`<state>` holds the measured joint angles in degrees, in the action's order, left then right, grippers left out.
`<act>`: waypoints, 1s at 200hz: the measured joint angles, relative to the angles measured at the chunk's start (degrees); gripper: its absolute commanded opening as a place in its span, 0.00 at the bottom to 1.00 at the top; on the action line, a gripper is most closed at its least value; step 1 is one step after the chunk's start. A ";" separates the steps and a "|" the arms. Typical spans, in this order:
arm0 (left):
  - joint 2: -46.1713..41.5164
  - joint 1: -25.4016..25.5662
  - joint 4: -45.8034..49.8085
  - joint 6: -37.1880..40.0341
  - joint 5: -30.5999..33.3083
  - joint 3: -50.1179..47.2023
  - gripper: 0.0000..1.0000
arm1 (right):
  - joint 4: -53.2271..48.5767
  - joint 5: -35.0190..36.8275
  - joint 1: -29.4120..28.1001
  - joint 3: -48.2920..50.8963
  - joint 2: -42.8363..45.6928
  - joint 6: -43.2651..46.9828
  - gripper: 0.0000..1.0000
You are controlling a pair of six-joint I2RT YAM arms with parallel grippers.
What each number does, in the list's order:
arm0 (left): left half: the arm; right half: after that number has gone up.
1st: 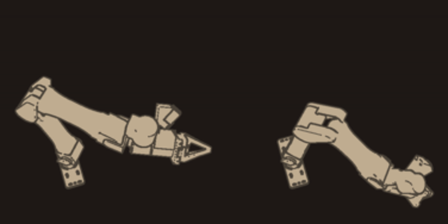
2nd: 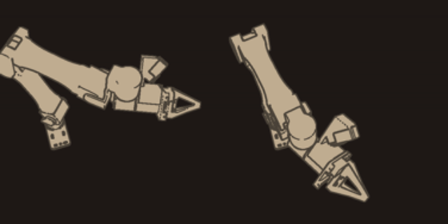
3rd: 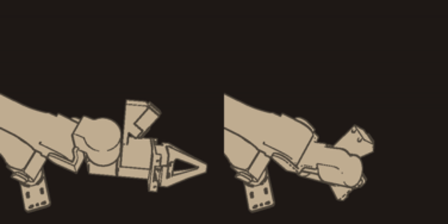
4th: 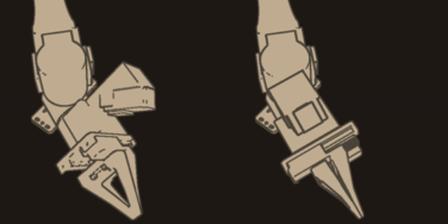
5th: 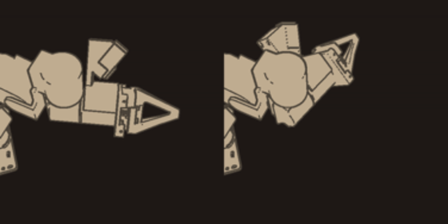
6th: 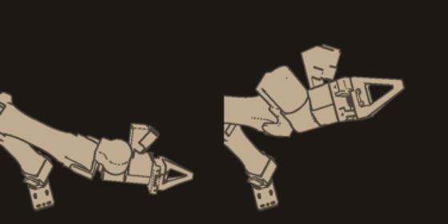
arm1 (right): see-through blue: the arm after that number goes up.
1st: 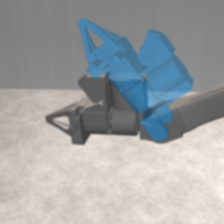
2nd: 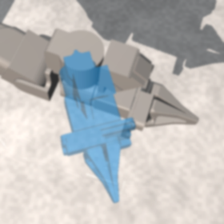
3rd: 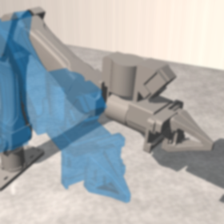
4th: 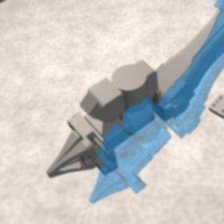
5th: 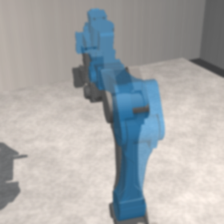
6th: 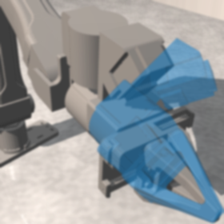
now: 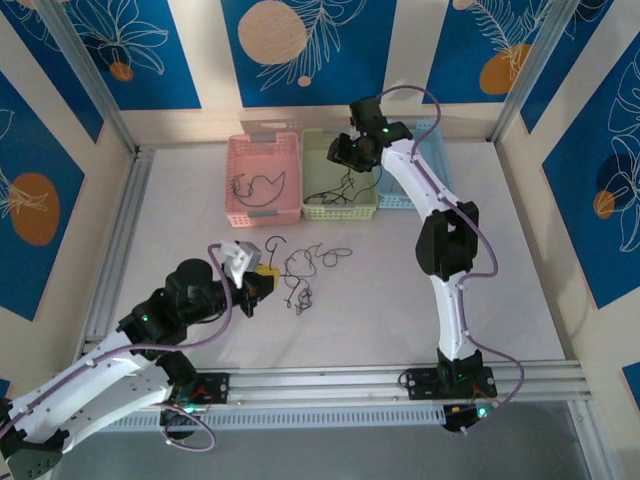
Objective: Untangle the cables
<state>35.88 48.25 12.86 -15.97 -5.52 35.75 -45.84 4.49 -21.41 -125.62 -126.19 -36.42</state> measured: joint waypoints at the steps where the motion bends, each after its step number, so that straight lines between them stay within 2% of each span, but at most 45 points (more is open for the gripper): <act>1: 0.00 0.00 0.00 0.00 -0.02 0.00 0.00 | 0.02 -0.02 0.00 0.13 0.17 0.00 0.44; 27: 0.68 0.00 -0.13 0.00 -0.35 0.20 0.00 | 2.47 -1.44 0.00 7.89 6.71 0.13 0.45; 68: 2.01 -0.02 -0.48 0.31 -1.53 0.46 0.00 | 11.82 -7.96 -1.66 29.29 23.67 1.97 0.49; 93: 2.51 -0.02 -1.14 1.14 -3.17 0.59 0.00 | 19.71 -15.08 -4.26 42.10 37.11 5.14 0.54; 114: 2.84 -0.02 -1.75 1.40 -5.03 0.76 0.00 | 26.05 -21.59 -6.34 51.54 48.57 8.57 0.65; 133: 3.21 -0.02 -2.05 1.55 -6.71 1.18 0.00 | 29.42 -27.21 -7.87 57.13 56.78 12.66 0.67; 160: 4.02 -0.02 -2.69 2.03 -8.81 1.86 0.00 | 30.05 -33.92 -10.80 58.27 60.15 16.92 0.68; 200: 5.99 -0.02 -3.50 3.04 -12.94 2.84 0.00 | 27.76 -39.04 -15.78 57.51 56.50 20.74 0.69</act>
<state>41.87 48.23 9.37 -12.93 -18.46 38.59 -18.09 -34.54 -37.19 -68.12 -69.69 -15.68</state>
